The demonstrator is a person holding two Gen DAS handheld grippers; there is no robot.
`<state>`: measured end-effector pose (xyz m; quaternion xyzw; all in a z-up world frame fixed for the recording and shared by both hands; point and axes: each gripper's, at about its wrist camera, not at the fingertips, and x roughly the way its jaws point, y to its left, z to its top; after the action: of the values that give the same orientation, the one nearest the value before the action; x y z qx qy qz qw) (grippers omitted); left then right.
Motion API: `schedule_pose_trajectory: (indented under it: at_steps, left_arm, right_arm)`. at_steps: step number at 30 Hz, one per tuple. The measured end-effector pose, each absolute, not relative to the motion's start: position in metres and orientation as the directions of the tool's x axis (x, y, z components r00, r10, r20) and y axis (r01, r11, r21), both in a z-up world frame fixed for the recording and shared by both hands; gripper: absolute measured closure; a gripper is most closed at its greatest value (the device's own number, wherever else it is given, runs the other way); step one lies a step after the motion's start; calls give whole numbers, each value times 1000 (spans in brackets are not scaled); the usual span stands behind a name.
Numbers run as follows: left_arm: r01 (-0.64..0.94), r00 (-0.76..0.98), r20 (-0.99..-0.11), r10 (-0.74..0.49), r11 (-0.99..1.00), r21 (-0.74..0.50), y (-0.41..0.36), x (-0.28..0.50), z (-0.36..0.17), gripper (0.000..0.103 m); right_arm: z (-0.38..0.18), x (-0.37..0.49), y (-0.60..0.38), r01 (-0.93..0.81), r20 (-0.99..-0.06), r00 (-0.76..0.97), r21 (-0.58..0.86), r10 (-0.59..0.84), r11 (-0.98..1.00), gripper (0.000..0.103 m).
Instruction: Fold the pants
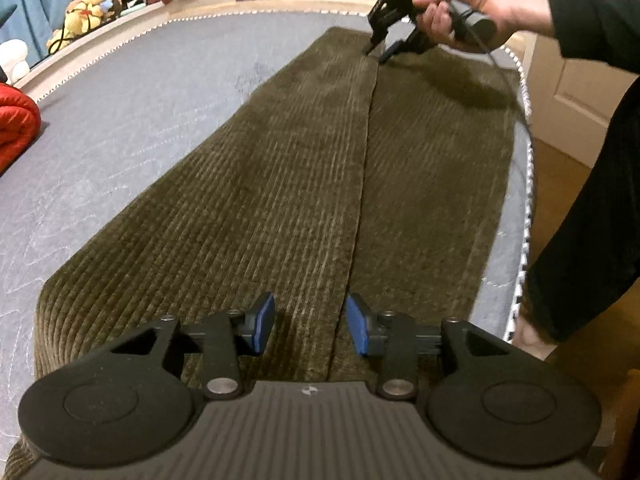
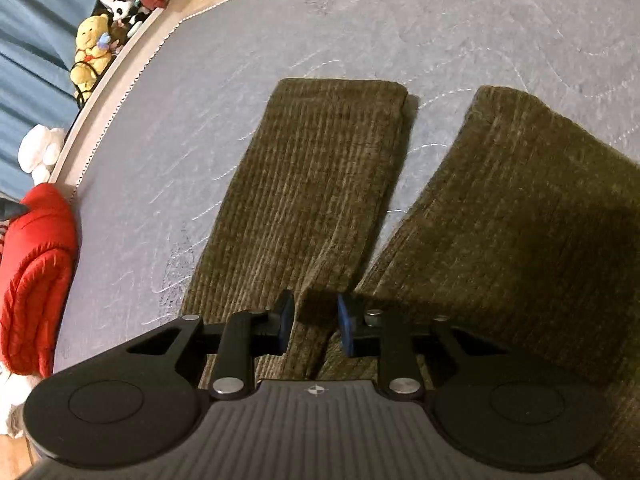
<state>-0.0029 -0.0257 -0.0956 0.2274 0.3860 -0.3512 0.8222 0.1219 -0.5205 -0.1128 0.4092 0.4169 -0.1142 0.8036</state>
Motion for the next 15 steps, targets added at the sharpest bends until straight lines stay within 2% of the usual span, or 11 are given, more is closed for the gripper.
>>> schedule_pose_trajectory:
  at_steps: [7,9,11,12,15]
  left_arm:
    - [762,443,-829,-340,630,148,-27,0,-109,63]
    - [762,449,-826,-341,628,155,-25,0,-109,71]
    - [757,450,-823,-346,637,147,-23,0,-107,92]
    - [754,454,-819,-351,641,143,-21,1,-104,95]
    - [727,520,-776,-357,662,182,-17,0,-89,96]
  right_arm:
    - [-127,127,-526,546,-753,637,591,164,594,79]
    - [-123,125,-527,564,-759,632,589,156,579,79]
    - [-119,123,-526,573,-773,617,570,147,589,78]
    - [-117,122,-526,569,-774,617,565,144,597,77]
    - [-120,124,-521,559,-778,611,556,147,615,76]
